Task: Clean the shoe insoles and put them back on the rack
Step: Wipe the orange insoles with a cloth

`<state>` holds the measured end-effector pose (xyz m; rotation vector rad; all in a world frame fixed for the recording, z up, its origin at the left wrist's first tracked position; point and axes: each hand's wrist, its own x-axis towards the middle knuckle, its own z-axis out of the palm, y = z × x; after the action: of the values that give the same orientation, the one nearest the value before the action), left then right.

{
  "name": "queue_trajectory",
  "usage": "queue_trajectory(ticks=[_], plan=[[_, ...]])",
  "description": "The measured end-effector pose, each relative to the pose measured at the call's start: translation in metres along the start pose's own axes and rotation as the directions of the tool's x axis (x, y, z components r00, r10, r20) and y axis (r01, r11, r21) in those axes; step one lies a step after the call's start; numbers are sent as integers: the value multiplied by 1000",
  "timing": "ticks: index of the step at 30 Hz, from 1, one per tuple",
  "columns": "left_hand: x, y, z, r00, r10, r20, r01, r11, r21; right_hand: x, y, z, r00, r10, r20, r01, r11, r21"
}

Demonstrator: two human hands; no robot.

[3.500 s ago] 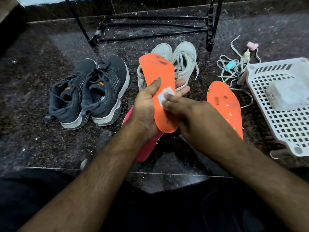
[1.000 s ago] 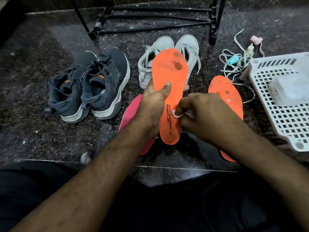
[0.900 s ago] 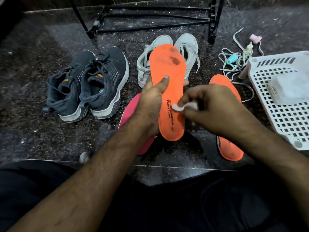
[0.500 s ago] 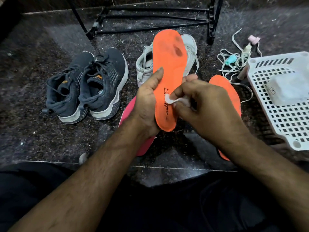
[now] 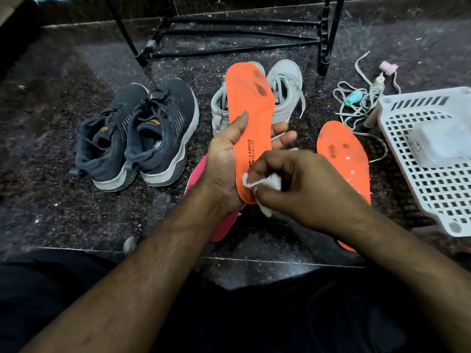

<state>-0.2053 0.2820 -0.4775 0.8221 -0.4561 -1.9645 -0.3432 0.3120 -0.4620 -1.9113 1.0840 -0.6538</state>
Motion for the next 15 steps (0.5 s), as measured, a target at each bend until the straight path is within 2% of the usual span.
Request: queue_trajectory(ticks=[2,4,6,7,9,11,12,13,15], plan=[[0,1,-2,999,6,-35,-8,999,-36,1,0,-3,999,-34,16,34,998,52],[0,1,0,999,13,-41,-15,999,-39,5,3,-12,991,-9,-136,27,992,126],[0,1,3,1000,21,-16,-21,1000,-19,6,8,-17,957,-26,-289,25,1000,-6],[1,0,4,1000,15,0,-15,1000,-15,6,8,-15,955,-49,-294,18,994,-107],[3,-2,2,1000,-16,4,16,1000,-11,2,6,-6,982,-81,-170,53,985,-165],[2,-2,0,999,-33,-6,33,999,-10,-1,-1,-2,995,-84,-47,80,993,-85],[1,-2,0,999,-35,-9,34,999,-14,-1,-2,-4,995,-84,-46,82,996,-40],[1,-2,1,999,-31,-6,31,999,-21,0,-1,-10,991,-85,-106,83,996,-21],[-1,-5,6,1000,-2,-12,1,1000,-26,5,6,-22,950,-87,-300,60,993,-99]])
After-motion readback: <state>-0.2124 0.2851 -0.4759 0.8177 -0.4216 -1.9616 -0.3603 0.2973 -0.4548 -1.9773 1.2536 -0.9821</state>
